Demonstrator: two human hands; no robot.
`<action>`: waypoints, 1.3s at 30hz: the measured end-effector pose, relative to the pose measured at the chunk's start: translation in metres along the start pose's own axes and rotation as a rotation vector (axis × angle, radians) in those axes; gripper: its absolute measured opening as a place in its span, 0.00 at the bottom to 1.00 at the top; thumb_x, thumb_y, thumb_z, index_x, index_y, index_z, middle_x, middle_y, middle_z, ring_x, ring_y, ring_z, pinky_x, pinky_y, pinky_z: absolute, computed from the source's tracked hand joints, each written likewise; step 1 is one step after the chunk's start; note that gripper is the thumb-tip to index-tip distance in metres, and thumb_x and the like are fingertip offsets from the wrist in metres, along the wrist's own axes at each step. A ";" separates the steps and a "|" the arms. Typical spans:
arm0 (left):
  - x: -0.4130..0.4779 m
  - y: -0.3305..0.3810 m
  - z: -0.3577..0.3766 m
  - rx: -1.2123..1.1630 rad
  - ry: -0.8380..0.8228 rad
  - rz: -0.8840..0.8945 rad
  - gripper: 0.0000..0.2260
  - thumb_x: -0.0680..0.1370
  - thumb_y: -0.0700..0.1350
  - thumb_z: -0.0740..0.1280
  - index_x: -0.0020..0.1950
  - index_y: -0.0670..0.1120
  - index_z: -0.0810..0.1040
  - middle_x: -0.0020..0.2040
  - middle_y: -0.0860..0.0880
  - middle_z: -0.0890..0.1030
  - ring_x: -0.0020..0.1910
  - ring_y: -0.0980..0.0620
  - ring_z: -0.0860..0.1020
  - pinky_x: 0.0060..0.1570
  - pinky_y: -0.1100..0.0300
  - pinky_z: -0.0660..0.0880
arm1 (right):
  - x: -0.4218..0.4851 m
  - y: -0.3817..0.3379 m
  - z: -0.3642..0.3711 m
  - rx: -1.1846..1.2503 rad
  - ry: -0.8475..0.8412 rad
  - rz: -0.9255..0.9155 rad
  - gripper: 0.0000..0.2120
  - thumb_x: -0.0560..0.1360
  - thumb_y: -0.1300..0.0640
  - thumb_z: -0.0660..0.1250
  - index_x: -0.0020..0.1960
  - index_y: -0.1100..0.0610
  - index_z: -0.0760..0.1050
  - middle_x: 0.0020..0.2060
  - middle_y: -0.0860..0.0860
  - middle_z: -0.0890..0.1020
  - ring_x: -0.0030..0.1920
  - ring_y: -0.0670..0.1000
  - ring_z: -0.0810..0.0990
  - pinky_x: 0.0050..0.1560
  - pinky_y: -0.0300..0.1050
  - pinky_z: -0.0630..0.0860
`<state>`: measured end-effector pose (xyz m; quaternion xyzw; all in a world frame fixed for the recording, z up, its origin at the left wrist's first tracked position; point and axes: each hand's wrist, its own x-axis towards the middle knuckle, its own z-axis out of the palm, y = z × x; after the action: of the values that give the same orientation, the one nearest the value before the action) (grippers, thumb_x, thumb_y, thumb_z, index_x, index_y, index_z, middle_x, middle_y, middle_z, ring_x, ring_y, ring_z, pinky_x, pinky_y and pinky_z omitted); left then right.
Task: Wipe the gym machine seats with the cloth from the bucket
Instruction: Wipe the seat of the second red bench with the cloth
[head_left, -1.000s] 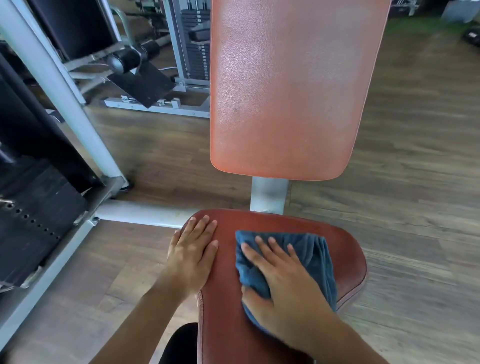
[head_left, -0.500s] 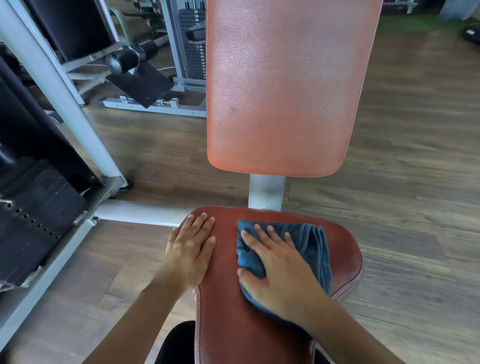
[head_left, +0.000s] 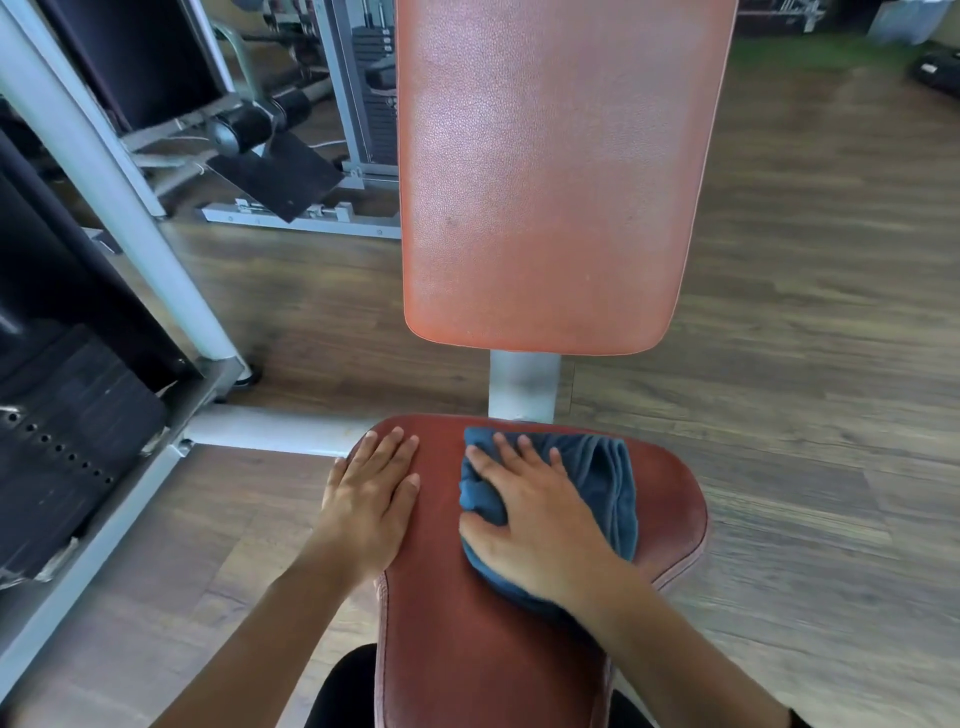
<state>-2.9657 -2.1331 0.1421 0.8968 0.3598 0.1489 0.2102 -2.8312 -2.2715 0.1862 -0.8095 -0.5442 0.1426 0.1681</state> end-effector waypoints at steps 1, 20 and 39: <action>0.000 -0.001 0.000 -0.005 -0.002 0.005 0.35 0.71 0.64 0.41 0.73 0.53 0.64 0.75 0.54 0.61 0.76 0.54 0.52 0.74 0.52 0.46 | -0.011 -0.003 0.000 0.024 -0.003 -0.025 0.41 0.65 0.35 0.43 0.77 0.46 0.51 0.77 0.47 0.51 0.77 0.48 0.45 0.74 0.48 0.36; -0.002 0.000 0.001 -0.017 0.013 0.003 0.34 0.71 0.64 0.42 0.73 0.53 0.65 0.75 0.55 0.60 0.76 0.55 0.52 0.75 0.52 0.46 | -0.002 0.045 -0.014 0.098 0.082 0.027 0.30 0.74 0.42 0.59 0.75 0.46 0.59 0.75 0.44 0.59 0.75 0.44 0.52 0.75 0.45 0.42; -0.003 -0.001 0.003 -0.017 0.069 0.023 0.32 0.73 0.63 0.44 0.72 0.52 0.67 0.72 0.57 0.62 0.75 0.56 0.54 0.73 0.56 0.46 | -0.028 0.061 -0.025 0.050 0.076 0.038 0.40 0.63 0.32 0.43 0.74 0.40 0.56 0.74 0.38 0.57 0.74 0.39 0.49 0.73 0.40 0.37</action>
<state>-2.9668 -2.1356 0.1386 0.8933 0.3553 0.1852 0.2035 -2.7804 -2.3217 0.1836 -0.8201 -0.5182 0.1285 0.2061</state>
